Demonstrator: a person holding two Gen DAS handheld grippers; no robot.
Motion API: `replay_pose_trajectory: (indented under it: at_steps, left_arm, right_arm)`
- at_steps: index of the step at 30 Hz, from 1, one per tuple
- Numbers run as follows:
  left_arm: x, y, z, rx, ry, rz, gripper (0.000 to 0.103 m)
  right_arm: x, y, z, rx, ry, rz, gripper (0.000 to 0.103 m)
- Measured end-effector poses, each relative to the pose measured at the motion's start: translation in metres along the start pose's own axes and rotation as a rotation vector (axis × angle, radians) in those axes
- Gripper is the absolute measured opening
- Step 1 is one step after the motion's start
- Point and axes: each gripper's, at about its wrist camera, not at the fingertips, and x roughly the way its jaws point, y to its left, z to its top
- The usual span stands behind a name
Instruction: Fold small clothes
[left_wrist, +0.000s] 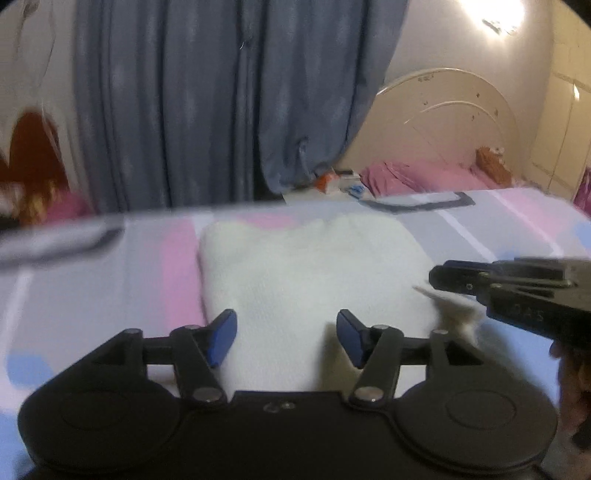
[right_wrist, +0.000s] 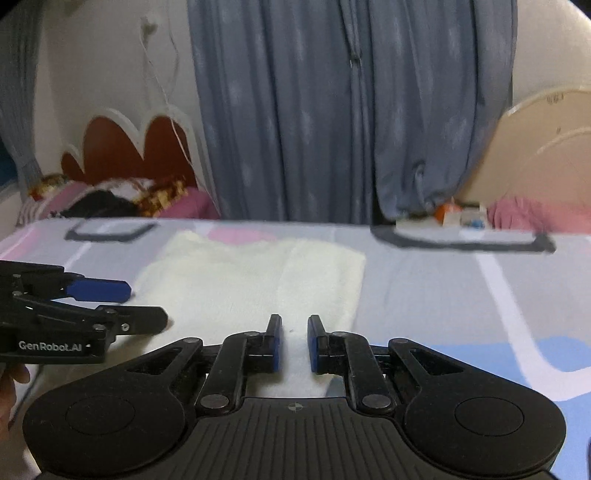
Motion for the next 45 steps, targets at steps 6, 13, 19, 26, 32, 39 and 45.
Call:
replay_pose_trajectory:
  at_steps: [6,13,19,26,32,39,45]
  left_arm:
    - [0.011,-0.019,0.000,0.058,0.038,0.052,0.063]
    - [-0.006,-0.018,-0.003,0.044,0.054,0.059,0.070]
    - [-0.022,-0.010,-0.009,0.037,0.025,0.083,0.085]
    - [-0.023,0.045,-0.016,-0.188,0.023,-0.018,0.072]
    - [0.004,0.078,-0.022,-0.426,0.099,-0.189,0.073]
    - [0.022,0.078,-0.019,-0.455,0.110,-0.238,0.067]
    - [0.032,0.043,-0.004,-0.282,0.105,-0.152,0.052]
  right_arm:
    - [0.014,0.008,-0.010,0.013,0.094,-0.027,0.013]
    - [-0.019,0.012,-0.009,0.026,0.026,-0.020,0.020]
    - [-0.038,0.004,-0.008,0.090,0.007,0.009,0.059]
    - [-0.031,-0.042,-0.015,0.368,0.064,0.112,0.059]
    - [-0.002,-0.076,-0.022,0.667,0.116,0.243,0.059]
    - [0.018,-0.080,-0.019,0.667,0.175,0.260,0.059]
    - [0.024,-0.045,-0.006,0.399,0.177,0.159,0.041]
